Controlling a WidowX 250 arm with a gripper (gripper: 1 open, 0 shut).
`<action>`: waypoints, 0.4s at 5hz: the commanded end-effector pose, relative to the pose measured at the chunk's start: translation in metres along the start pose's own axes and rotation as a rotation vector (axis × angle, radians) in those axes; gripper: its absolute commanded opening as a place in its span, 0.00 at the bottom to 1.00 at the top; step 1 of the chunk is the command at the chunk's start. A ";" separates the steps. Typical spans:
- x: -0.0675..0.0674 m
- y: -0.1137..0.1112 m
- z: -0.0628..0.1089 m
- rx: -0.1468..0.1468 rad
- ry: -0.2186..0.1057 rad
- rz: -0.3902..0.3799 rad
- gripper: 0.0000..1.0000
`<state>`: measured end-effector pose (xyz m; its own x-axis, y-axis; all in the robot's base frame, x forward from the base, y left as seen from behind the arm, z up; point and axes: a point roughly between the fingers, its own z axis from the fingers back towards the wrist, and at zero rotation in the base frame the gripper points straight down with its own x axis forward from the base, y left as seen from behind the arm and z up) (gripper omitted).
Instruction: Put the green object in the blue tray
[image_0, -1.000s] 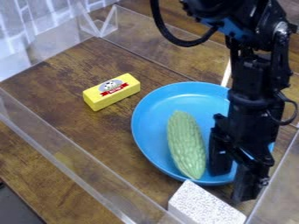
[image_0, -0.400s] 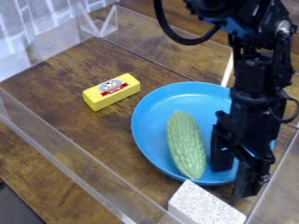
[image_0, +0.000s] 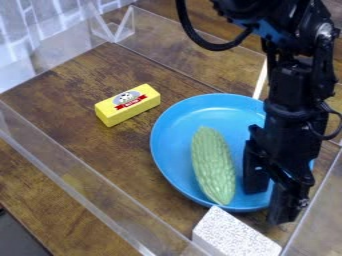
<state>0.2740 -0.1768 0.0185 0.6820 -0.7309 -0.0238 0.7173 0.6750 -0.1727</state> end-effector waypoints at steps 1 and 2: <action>0.000 0.003 -0.001 0.018 0.012 -0.012 1.00; 0.001 0.004 0.003 0.029 0.017 -0.006 1.00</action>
<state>0.2770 -0.1761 0.0196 0.6738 -0.7378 -0.0398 0.7254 0.6708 -0.1547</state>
